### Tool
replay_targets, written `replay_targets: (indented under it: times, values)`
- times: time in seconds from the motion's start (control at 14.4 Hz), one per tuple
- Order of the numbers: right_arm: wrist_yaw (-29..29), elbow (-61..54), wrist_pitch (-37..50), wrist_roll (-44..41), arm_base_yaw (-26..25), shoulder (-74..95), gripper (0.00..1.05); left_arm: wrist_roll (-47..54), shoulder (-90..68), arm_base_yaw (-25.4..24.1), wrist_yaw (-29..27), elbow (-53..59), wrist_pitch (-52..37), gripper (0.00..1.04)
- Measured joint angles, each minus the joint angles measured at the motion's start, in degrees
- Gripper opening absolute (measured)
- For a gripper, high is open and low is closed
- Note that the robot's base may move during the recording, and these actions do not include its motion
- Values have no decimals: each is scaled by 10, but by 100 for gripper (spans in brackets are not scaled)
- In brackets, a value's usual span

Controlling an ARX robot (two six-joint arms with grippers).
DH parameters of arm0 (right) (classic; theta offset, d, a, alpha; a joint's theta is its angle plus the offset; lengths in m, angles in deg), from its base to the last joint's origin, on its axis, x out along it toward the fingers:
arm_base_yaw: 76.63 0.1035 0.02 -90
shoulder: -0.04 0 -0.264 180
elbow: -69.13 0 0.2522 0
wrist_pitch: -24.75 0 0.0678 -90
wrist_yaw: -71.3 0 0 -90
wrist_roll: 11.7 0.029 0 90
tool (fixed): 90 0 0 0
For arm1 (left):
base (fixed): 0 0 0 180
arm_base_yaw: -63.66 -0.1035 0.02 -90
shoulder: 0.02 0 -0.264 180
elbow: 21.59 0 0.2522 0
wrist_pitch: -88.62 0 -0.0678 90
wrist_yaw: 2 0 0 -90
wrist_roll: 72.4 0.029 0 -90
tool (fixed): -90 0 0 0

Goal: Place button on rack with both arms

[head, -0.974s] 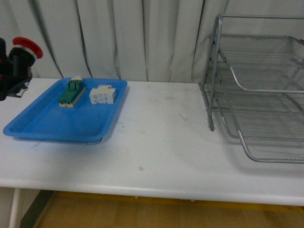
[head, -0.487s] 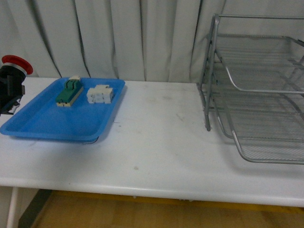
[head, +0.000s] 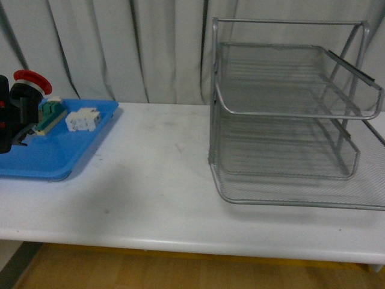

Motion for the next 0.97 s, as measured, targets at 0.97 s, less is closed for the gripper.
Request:
replay_targets:
  times: [0.97]
  values:
    - [-2, 0, 1, 0, 0, 0, 98, 20, -273, 173, 28, -320, 44, 36]
